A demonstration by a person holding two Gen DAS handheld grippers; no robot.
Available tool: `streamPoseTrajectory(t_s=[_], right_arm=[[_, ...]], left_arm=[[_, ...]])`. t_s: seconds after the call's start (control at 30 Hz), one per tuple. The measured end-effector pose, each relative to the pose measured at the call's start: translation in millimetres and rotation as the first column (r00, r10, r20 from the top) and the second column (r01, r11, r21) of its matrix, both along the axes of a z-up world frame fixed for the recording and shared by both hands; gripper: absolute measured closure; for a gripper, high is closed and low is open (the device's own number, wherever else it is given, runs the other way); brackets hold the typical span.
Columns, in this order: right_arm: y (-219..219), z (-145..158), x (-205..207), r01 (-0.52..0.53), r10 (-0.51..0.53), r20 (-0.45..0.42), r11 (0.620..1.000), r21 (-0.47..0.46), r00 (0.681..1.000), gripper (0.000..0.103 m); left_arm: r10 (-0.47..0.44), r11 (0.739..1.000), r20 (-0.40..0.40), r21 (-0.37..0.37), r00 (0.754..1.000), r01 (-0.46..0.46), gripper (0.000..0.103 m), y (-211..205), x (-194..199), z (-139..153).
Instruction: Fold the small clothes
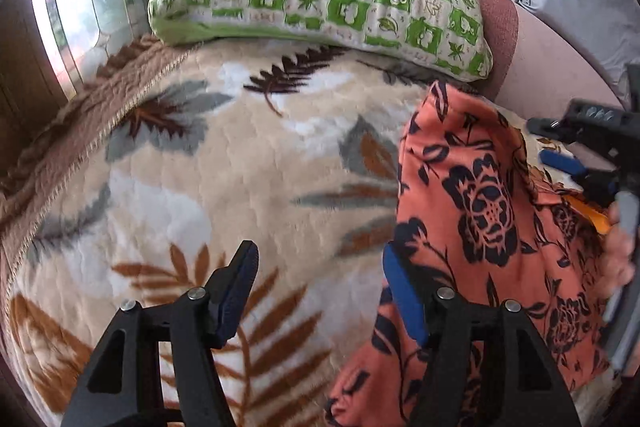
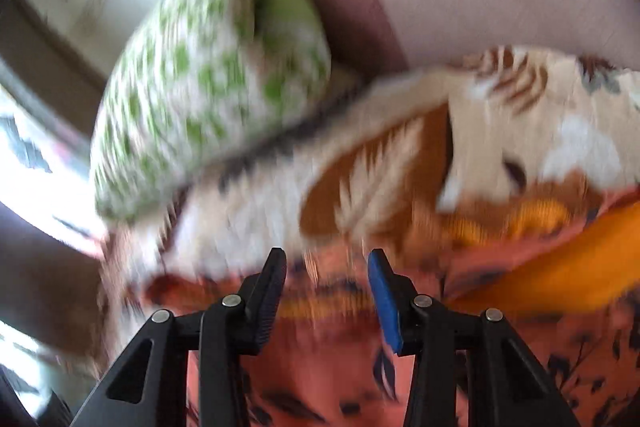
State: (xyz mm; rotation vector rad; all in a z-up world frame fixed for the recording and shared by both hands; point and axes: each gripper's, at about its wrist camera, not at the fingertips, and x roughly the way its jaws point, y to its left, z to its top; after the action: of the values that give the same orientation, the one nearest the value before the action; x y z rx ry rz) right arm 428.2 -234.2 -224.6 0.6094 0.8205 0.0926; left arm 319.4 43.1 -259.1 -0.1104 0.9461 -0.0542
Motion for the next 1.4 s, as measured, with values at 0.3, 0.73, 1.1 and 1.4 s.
streamPoseTrajectory(t_s=[0.3, 0.73, 1.1, 1.4], right_arm=[[43.1, 3.4, -64.4, -0.232, 0.232, -0.018, 0.973, -0.01, 0.973, 0.058], [93.0, -41.0, 44.3, -0.13, 0.121, -0.141, 0.99, -0.059, 0.983, 0.055], [-15.8, -6.7, -51.7, -0.016, 0.016, 0.068, 1.0, 0.004, 0.998, 0.056], [-74.8, -53.2, -83.4, -0.032, 0.015, -0.097, 0.984, -0.173, 0.995, 0.055]], left_arm=[[0.052, 0.999, -0.052, 0.013, 0.997, -0.051, 0.037, 6.9, -8.0, -4.0], [0.059, 0.996, -0.079, 0.078, 0.995, -0.052, 0.037, 4.5, 9.8, -14.9], [-0.014, 0.996, 0.079, 0.085, 0.997, 0.007, 0.036, -16.1, -10.7, 9.5], [-0.009, 0.984, 0.02, 0.18, 1.0, 0.005, 0.029, -35.9, -5.8, -9.8]])
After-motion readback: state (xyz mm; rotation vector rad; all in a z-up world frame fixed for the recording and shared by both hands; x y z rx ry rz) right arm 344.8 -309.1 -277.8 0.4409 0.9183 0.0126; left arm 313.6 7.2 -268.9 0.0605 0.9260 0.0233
